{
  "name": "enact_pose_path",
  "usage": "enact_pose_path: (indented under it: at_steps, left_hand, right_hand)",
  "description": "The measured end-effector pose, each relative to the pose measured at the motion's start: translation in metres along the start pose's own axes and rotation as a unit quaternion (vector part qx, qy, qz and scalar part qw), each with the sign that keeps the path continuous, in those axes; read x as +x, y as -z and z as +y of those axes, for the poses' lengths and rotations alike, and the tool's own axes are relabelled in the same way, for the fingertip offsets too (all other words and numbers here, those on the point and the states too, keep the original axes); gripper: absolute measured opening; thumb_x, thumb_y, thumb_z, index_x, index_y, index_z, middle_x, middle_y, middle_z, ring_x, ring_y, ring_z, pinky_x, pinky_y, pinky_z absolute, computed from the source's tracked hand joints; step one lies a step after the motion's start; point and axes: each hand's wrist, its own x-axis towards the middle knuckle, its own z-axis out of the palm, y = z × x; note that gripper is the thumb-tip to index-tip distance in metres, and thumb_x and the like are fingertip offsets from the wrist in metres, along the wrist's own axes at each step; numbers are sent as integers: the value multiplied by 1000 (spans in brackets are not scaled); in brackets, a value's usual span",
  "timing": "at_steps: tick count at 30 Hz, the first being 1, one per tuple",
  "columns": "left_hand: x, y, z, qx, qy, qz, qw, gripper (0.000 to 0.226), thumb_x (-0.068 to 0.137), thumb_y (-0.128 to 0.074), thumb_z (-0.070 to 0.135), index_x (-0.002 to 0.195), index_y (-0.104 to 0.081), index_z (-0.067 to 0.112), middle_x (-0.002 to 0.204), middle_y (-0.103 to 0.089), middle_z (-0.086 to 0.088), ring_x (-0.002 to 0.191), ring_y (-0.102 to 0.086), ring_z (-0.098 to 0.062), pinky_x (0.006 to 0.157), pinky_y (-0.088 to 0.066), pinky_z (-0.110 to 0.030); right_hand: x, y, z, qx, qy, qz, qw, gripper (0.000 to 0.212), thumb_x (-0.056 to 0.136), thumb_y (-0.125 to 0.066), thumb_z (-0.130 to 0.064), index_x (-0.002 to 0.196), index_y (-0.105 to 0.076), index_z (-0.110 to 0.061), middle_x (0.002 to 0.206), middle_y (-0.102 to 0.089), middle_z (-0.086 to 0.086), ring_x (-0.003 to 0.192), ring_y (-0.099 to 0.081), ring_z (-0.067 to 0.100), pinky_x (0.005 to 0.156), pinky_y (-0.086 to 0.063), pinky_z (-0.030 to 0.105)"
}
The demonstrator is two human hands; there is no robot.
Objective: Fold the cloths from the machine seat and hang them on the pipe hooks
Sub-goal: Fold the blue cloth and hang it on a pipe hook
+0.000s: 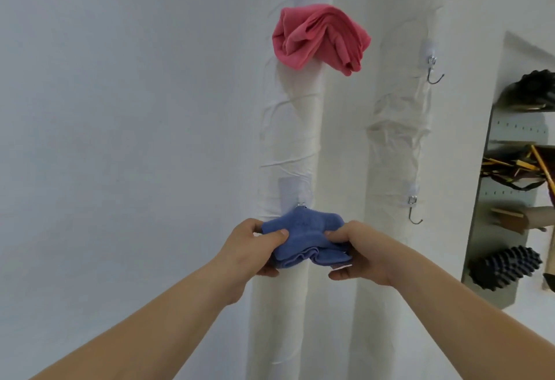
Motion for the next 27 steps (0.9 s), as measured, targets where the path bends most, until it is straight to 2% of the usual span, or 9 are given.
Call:
enact_pose_path:
  at_steps: [2, 4, 7, 10, 12, 13, 15, 20, 27]
  left_hand:
    - [1, -2, 1, -19, 13, -2, 1000, 27, 94, -70, 26, 112, -61, 9, 92, -73, -11, 74, -70, -24, 64, -60, -32]
    - [1, -5, 2, -10, 9, 16, 1000, 22, 92, -71, 23, 107, -60, 11, 91, -73, -10, 73, -70, -24, 65, -62, -34]
    - [5, -7, -4, 143, -120, 106, 977, 27, 87, -70, 24, 108, -53, 20, 103, -67, 0, 86, -66, -17, 70, -59, -34]
    - [12, -8, -15, 403, -425, 175, 791, 32, 85, -62, 24, 116, -59, 25, 123, -59, 6, 103, -55, -19, 80, -50, -31]
    - [15, -11, -25, 487, -519, 149, 686, 26, 84, -63, 20, 109, -69, 20, 117, -67, 2, 96, -61, -26, 77, -54, -36]
    - [13, -14, -30, 498, -521, 143, 678, 27, 82, -67, 16, 108, -71, 19, 114, -70, 3, 93, -64, -25, 74, -57, -36]
    - [8, -16, -38, 466, -494, 138, 721, 30, 85, -64, 16, 113, -72, 18, 117, -72, 5, 94, -68, -22, 76, -60, -31]
    - [-7, -22, -32, 305, -380, 123, 865, 32, 100, -47, 28, 123, -68, 28, 121, -71, 19, 101, -63, -7, 91, -45, -15]
    - [-12, -37, -39, 121, -259, 119, 951, 27, 89, -62, 42, 115, -68, 43, 114, -68, 32, 105, -67, -1, 91, -58, -30]
  right_hand:
    - [3, -3, 1, -27, -6, 20, 999, 30, 92, -61, -15, 121, -64, -9, 100, -72, 10, 87, -68, 28, 83, -63, 48]
    - [8, -4, 4, -105, 97, 141, 980, 40, 85, -71, -15, 122, -57, -18, 112, -69, 7, 98, -69, 25, 87, -62, 44]
    - [4, -4, 3, -272, 367, 221, 862, 44, 80, -73, -6, 118, -61, -25, 117, -62, -5, 107, -61, 15, 89, -46, 16]
    - [-4, -8, 4, -378, 424, 181, 803, 35, 86, -62, -7, 116, -69, -24, 109, -68, -12, 101, -62, 9, 91, -51, 23]
    - [-11, -10, 4, -368, 378, 147, 837, 39, 91, -54, -11, 122, -68, -30, 108, -73, -16, 98, -67, 5, 89, -55, 26]
    - [-15, -10, 3, -347, 351, 123, 861, 38, 94, -51, -14, 123, -68, -32, 105, -75, -14, 95, -69, 7, 87, -58, 30]
    - [-19, -9, 2, -302, 300, 79, 902, 32, 100, -49, -20, 118, -69, -36, 98, -77, -8, 91, -71, 13, 84, -59, 36]
    - [-13, -20, 16, -253, 283, 90, 921, 25, 107, -44, -30, 112, -68, -35, 93, -77, -5, 90, -70, 15, 83, -56, 34]
    - [-11, -49, 48, -8, 270, 51, 962, 34, 112, -31, -30, 120, -63, -23, 71, -70, 18, 60, -54, 21, 70, -44, 41]
